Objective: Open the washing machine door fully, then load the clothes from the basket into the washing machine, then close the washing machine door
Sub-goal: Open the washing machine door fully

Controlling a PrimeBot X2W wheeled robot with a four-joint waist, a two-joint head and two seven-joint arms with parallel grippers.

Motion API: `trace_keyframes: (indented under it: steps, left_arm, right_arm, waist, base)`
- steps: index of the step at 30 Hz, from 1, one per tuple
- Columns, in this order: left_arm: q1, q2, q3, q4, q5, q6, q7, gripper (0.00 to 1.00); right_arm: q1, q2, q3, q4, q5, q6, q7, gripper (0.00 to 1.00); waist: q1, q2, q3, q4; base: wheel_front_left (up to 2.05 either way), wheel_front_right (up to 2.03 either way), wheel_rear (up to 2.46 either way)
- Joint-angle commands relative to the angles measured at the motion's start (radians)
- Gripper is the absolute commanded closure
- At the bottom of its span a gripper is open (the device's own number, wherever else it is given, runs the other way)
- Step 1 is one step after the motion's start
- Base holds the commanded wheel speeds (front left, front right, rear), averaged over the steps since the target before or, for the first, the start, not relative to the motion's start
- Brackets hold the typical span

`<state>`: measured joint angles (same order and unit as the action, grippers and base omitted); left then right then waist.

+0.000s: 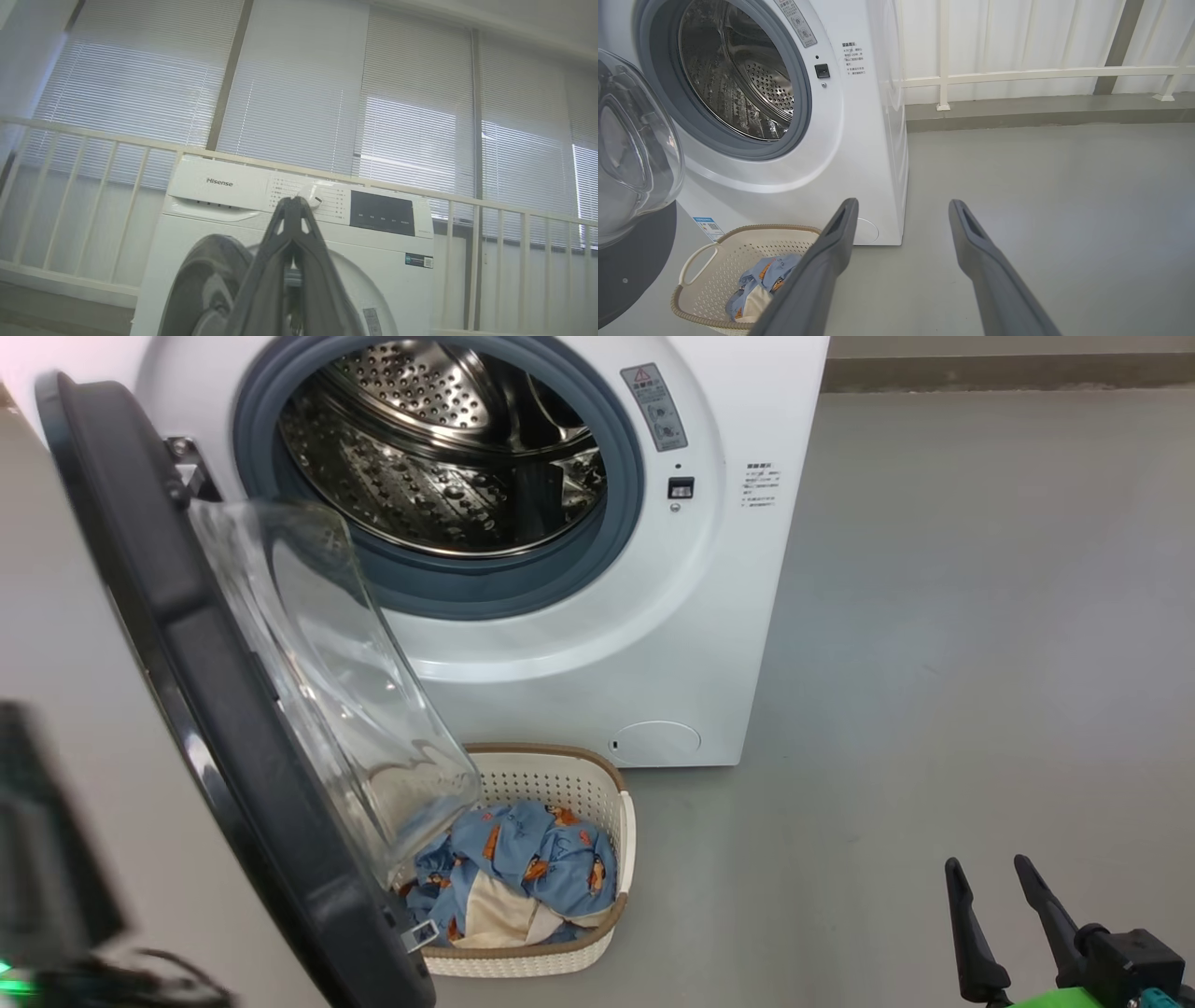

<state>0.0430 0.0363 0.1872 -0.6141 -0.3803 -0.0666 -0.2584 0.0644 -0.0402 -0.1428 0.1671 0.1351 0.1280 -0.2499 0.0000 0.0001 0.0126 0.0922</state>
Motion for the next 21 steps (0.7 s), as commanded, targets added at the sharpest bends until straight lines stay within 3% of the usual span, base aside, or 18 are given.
trace_keyframes:
  steps: [1,4,9,15,21]
  left_arm:
    - [0.021,0.014,-0.076,-0.066,-0.008,-0.008,0.014,1.0]
    - [0.059,0.014,-0.212,-0.082,-0.012,-0.008,0.051,1.0]
    - [0.111,0.014,-0.347,-0.025,-0.022,0.0,0.115,1.0]
    - [0.137,0.014,-0.407,0.069,-0.052,0.008,0.175,1.0]
    - [0.147,0.016,-0.399,0.13,-0.066,0.031,0.209,1.0]
  right_arm:
    - [0.002,-0.01,0.023,-0.024,0.008,0.003,-0.012,0.0]
    - [0.003,-0.01,0.025,-0.024,0.011,0.003,-0.012,0.0]
    - [-0.002,-0.01,0.027,-0.026,0.014,0.003,-0.012,0.0]
    - [-0.008,-0.01,0.024,-0.027,0.014,0.003,-0.012,0.0]
    - [-0.014,-0.01,0.024,-0.026,0.012,0.003,-0.012,0.0]
  waist:
    - [0.0,-0.0001,-0.001,0.007]
    - [0.0,-0.0001,0.002,0.011]
    - [0.0,-0.0001,0.013,0.015]
    - [0.0,-0.0001,0.028,0.021]
    - [0.0,-0.0001,0.036,0.024]
  base:
    - [0.0,0.0,0.0]
    - [0.0,0.0,0.0]
    - [0.0,0.0,0.0]
    - [0.0,0.0,0.0]
    - [0.0,0.0,0.0]
